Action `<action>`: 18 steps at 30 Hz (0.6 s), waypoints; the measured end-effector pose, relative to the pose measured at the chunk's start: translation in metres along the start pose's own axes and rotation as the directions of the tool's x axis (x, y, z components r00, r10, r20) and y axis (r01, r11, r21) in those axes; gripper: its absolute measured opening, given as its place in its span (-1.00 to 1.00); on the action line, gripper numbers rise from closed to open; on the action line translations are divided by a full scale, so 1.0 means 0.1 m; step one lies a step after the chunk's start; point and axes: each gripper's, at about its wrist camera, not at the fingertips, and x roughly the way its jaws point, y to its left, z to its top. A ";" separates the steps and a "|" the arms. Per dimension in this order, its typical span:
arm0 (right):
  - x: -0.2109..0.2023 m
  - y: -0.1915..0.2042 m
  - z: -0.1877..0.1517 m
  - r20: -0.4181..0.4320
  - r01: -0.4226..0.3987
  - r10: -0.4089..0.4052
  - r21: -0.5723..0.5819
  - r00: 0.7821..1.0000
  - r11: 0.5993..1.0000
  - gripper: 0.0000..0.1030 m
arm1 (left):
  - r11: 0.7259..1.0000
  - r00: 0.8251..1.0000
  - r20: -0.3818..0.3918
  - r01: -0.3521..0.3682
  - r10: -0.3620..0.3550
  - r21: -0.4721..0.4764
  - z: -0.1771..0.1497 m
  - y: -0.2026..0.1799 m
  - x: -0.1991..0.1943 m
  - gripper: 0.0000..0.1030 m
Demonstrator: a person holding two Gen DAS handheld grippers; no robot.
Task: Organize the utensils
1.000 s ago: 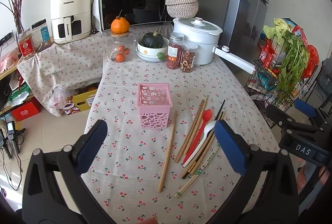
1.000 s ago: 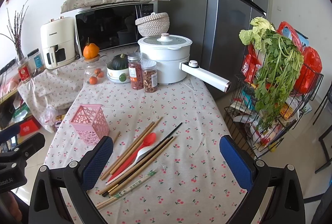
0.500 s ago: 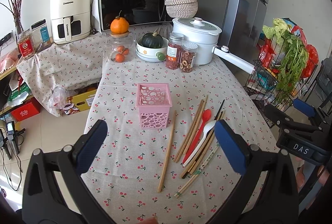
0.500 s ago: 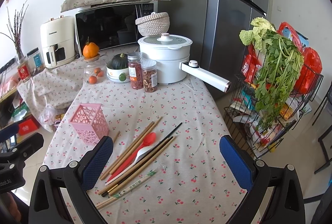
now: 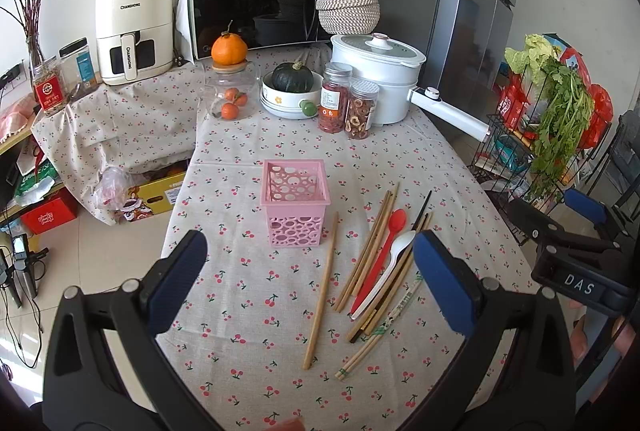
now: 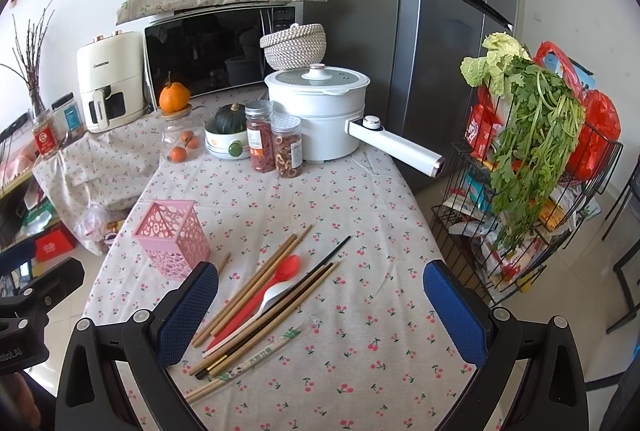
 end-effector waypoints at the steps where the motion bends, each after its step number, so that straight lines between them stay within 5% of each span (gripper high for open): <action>1: 0.00 0.00 0.00 0.000 0.000 0.000 0.000 1.000 1.000 1.00 | 1.000 1.000 0.000 0.000 0.000 0.001 0.00 0.00 0.00 0.99; 18: 0.02 -0.01 -0.01 -0.005 0.000 0.000 0.002 1.000 1.000 1.00 | 1.000 1.000 0.003 -0.001 0.001 0.002 0.00 -0.01 -0.01 0.99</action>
